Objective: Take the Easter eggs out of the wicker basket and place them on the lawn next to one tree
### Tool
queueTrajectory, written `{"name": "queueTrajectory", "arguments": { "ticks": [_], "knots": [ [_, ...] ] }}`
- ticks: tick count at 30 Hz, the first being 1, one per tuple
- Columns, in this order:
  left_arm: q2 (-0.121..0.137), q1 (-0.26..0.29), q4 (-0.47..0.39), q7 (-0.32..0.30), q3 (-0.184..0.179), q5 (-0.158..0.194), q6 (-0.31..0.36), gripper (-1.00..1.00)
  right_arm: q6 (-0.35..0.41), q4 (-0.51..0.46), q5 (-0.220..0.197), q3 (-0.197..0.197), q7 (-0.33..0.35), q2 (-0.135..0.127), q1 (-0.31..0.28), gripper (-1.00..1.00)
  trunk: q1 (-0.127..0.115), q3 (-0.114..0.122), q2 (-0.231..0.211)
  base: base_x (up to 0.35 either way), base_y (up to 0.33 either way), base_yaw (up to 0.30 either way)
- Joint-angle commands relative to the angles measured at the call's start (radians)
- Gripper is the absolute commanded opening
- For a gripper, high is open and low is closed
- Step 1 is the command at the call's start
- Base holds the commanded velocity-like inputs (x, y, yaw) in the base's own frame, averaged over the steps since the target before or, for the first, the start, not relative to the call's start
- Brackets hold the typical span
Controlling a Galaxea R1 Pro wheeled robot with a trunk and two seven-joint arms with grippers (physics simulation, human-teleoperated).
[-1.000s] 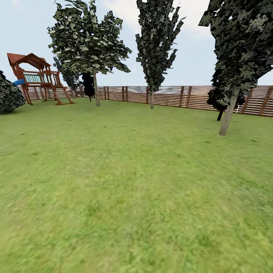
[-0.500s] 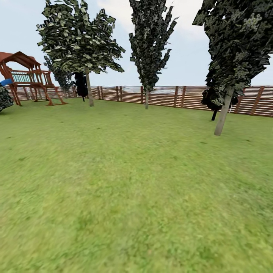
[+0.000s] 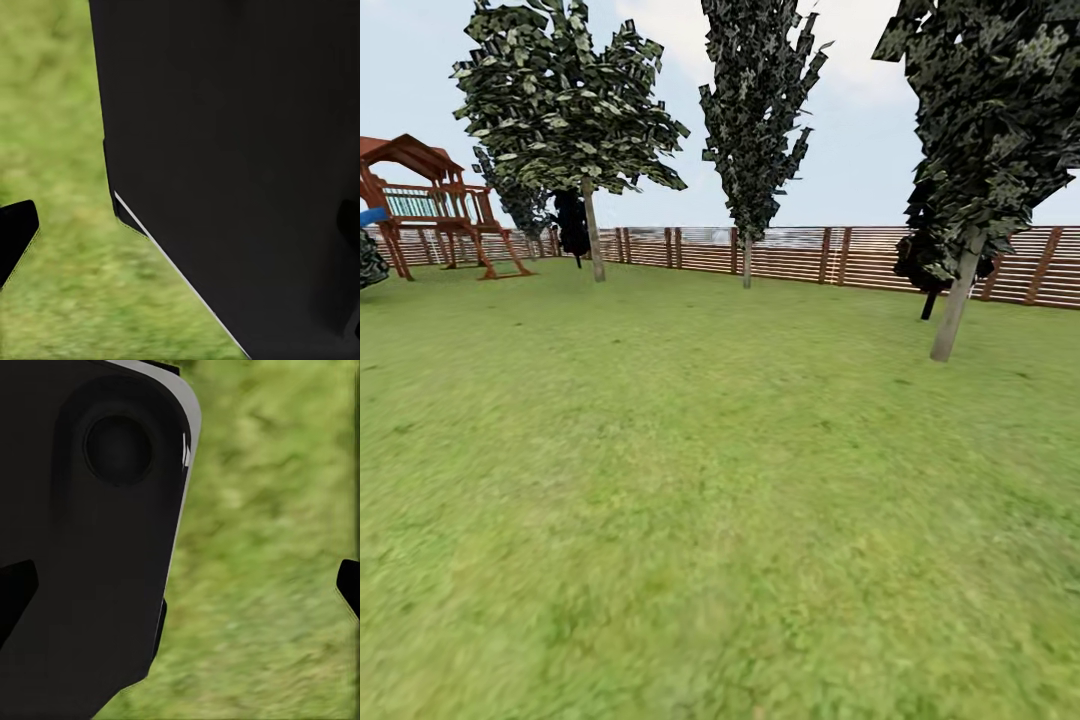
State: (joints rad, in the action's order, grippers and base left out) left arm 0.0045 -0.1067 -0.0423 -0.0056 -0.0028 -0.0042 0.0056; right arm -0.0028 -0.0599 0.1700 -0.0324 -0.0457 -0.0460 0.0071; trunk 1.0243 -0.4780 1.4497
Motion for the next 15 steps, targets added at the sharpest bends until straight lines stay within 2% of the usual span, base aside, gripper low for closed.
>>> {"name": "queueTrajectory", "arguments": {
  "ticks": [1,15],
  "knots": [
    [0.0,-0.001,-0.002,-0.001,0.0,0.0,0.001,1.0,0.0,-0.002,0.006,-0.003,-0.003,0.0,0.001,1.0,0.001,-0.001,0.0,0.326,0.0,0.0],
    [0.0,-0.001,-0.002,-0.001,0.0,0.0,0.001,1.0,0.0,-0.002,0.006,-0.003,-0.003,0.0,0.001,1.0,0.001,-0.001,0.0,0.326,0.0,0.0]
  ]
}}
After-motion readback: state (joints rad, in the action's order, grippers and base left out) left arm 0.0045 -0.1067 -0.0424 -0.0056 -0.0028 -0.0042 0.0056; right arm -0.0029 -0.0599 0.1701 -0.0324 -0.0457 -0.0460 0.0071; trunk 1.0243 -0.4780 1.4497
